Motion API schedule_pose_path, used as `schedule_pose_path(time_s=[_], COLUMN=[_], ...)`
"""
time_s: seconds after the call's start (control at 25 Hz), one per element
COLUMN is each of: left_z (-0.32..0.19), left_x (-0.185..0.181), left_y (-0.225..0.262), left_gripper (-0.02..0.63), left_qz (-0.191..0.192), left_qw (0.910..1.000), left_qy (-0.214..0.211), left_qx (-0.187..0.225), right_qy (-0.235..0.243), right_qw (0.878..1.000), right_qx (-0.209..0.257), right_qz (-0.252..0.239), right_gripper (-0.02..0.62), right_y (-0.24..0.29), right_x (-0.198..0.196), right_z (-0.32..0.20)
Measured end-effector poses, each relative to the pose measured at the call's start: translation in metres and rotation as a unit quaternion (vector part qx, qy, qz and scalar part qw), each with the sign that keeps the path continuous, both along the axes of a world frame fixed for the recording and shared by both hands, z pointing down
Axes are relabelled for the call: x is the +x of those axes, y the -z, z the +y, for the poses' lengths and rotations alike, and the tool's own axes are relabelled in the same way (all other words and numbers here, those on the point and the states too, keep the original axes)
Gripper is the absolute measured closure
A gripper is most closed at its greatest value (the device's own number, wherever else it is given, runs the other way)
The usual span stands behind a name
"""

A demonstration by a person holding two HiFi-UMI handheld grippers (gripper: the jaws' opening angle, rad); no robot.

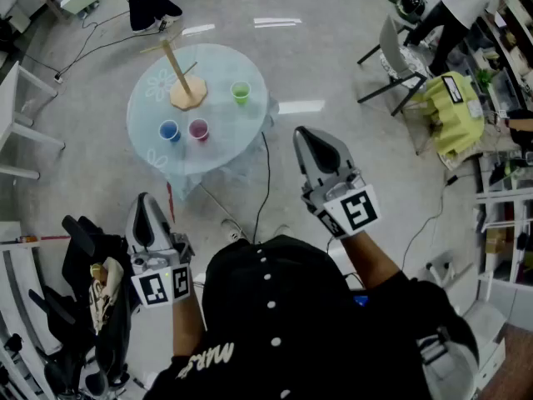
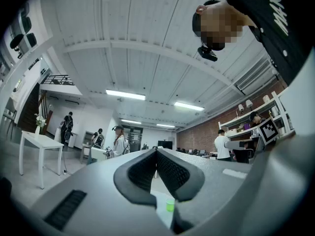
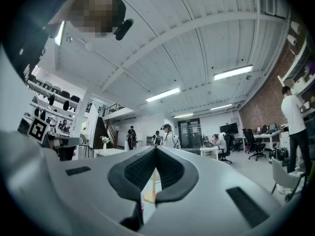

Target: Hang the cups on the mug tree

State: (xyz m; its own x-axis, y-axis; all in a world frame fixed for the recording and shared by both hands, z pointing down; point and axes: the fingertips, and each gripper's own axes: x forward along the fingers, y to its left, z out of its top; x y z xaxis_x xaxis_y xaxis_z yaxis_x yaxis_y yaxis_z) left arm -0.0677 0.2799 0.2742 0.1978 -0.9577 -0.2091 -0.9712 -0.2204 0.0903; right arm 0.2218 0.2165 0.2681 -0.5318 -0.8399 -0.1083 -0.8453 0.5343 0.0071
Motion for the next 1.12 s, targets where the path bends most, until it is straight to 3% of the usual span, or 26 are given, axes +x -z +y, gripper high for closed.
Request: schedule_pose_path(time_s=[0.16,0.36,0.64,0.68,0.76,0.8,1.12], left_z=[-0.001,-0.001,-0.004,-0.006,-0.010,-0.012,-0.032], left_x=[0.001,0.000,-0.005,-0.007,-0.014,-0.019,-0.072], left_y=[0.000,-0.001,-0.004,-0.005,-0.005,-0.006,-0.012], left_gripper=[0.612,0.612,0.612,0.612,0.612,0.612,0.612], left_qz=[-0.001,0.000,0.002,0.003,0.004,0.004,0.009], left_qw=[1.0000,1.0000,1.0000,1.0000,1.0000,1.0000,0.9999], left_qy=[0.000,0.002,0.000,0.000,-0.002,-0.003,-0.012], left_qx=[0.000,0.001,-0.002,-0.002,0.000,0.000,0.005], right_qy=[0.002,0.017,0.032,0.045,0.062,0.061,0.044], right_qw=[1.000,0.998,0.999,0.998,0.997,0.997,0.998], right_qx=[-0.007,0.005,-0.004,-0.004,-0.006,-0.007,0.001], right_qz=[-0.001,-0.061,-0.036,-0.042,-0.055,-0.057,-0.034], right_gripper=[0.597,0.598,0.594,0.548,0.260,0.218,0.225], right_y=[-0.001,0.007,-0.001,-0.001,0.000,0.000,-0.007], right_x=[-0.001,0.001,-0.013,-0.018,-0.031,-0.037,-0.090], right_z=[-0.001,0.000,0.001,0.000,-0.005,-0.008,-0.030])
